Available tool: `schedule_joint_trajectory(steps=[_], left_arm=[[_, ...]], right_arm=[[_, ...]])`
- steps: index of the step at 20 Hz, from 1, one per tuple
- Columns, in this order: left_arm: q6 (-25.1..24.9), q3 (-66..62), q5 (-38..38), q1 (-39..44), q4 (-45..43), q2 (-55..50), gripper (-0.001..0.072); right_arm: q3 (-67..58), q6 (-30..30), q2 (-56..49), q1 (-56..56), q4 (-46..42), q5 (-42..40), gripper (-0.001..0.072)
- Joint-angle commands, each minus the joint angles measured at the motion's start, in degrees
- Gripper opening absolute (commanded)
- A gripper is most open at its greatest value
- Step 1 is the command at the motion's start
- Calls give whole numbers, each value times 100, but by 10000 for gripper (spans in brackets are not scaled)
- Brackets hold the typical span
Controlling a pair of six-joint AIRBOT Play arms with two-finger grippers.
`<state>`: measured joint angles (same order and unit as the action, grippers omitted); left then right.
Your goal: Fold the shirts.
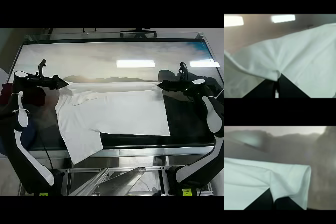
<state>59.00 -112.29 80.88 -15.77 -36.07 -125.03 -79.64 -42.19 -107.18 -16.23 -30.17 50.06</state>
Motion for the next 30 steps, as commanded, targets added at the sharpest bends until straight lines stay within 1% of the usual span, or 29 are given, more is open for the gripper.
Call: schedule_joint_trajectory(steps=[1, 3, 6, 7, 8, 9, 10, 11, 12, 13, 14, 15, 17, 19, 22, 24, 25, 26, 27, 30], left_arm=[[203, 13, -107, 186, -831, -4, 9], [308, 13, -111, 232, -1045, -7, 10], [308, 13, -2, 247, -1027, -7, 10], [310, 11, 66, 247, -1027, -7, 35], [310, 11, 179, 247, -1029, -2, 190], [400, -35, 389, 240, -1047, -2, 307], [557, -144, 660, 214, -1115, -2, 308], [800, -337, 940, 166, -1207, -2, 308], [1045, -577, 1222, 98, -1307, 2, 308], [1255, -750, 1453, 9, -1377, 57, 299], [1351, -730, 1550, -90, -1390, 190, 279], [1357, -503, 1517, -197, -1392, 424, 279], [1296, 352, 1408, -409, -1401, 1032, 279], [1080, 1434, 1366, -566, -1440, 1690, 280], [824, 3338, 1113, -787, -1875, 2811, 281], [791, 4478, 890, -960, -2094, 3449, 282], [791, 4940, 839, -1045, -2135, 3692, 283], [793, 5342, 793, -1121, -2133, 3904, 283], [793, 5674, 772, -1176, -2138, 4092, 283], [811, 6553, 584, -1303, -2142, 4627, 283]], right_arm=[[11, -22, -131, 26, -70, 15, 15], [11, -22, -153, 28, -70, 15, 15], [9, -24, -151, 28, -70, 20, 17], [9, -50, -151, 28, -66, 39, 68], [9, -164, -140, 26, -72, 68, 239], [9, -203, -109, 7, -74, 186, 331], [9, -236, -44, -44, -101, 365, 331], [7, -435, 57, -131, -219, 549, 332], [7, -807, 219, -280, -470, 743, 343], [9, -1045, 374, -435, -673, 986, 343], [9, -1241, 551, -605, -918, 1327, 344], [11, -1403, 697, -761, -1147, 1703, 343], [101, -1663, 960, -1014, -1580, 2470, 343], [551, -1676, 1290, -1224, -1794, 2889, 343], [1700, -1676, 1963, -1572, -2076, 2924, 343], [2472, -1676, 2409, -1818, -2345, 2614, 344], [2793, -1641, 2586, -1941, -2406, 2396, 376], [3042, -1628, 2699, -2041, -2406, 2197, 442], [3220, -1611, 2752, -2107, -2411, 2061, 461], [3569, -1526, 2734, -2124, -2406, 1985, 461]])
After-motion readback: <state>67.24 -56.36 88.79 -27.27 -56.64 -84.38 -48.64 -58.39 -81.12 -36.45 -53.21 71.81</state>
